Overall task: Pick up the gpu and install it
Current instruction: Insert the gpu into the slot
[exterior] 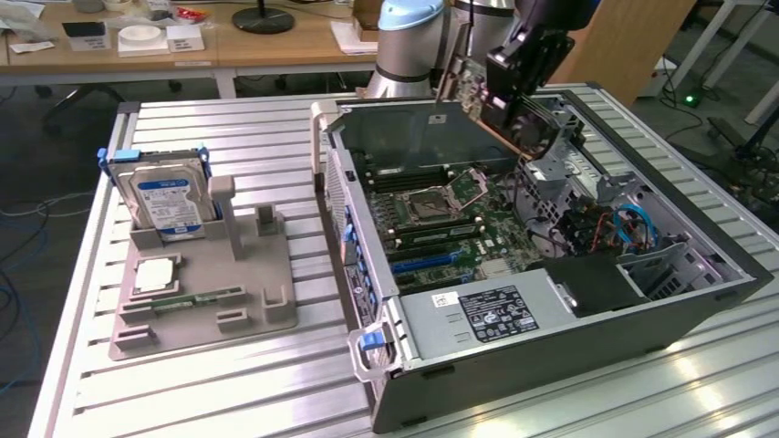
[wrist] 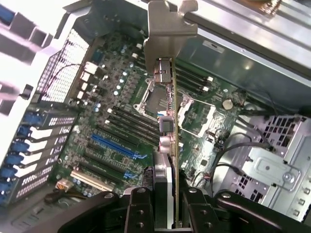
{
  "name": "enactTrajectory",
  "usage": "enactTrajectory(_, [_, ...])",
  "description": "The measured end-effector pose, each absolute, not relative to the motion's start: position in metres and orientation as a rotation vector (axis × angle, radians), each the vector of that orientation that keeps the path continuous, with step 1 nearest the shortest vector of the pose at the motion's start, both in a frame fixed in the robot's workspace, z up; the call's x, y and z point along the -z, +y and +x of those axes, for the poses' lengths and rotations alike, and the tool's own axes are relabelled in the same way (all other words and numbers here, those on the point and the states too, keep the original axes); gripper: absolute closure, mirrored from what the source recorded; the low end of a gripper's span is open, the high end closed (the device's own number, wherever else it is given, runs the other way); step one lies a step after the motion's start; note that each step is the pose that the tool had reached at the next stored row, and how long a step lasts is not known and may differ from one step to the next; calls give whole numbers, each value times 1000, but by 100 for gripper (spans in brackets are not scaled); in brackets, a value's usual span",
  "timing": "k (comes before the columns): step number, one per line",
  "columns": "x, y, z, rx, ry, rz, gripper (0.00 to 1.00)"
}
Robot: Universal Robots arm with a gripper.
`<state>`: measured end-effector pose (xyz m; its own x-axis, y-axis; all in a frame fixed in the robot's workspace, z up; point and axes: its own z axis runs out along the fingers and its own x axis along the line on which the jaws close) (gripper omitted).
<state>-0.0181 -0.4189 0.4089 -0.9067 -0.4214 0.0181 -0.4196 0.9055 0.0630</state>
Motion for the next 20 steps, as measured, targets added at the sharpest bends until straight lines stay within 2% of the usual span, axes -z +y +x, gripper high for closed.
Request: enactTrajectory(20, [-409, -419, -18, 82, -2904, 1088, 72])
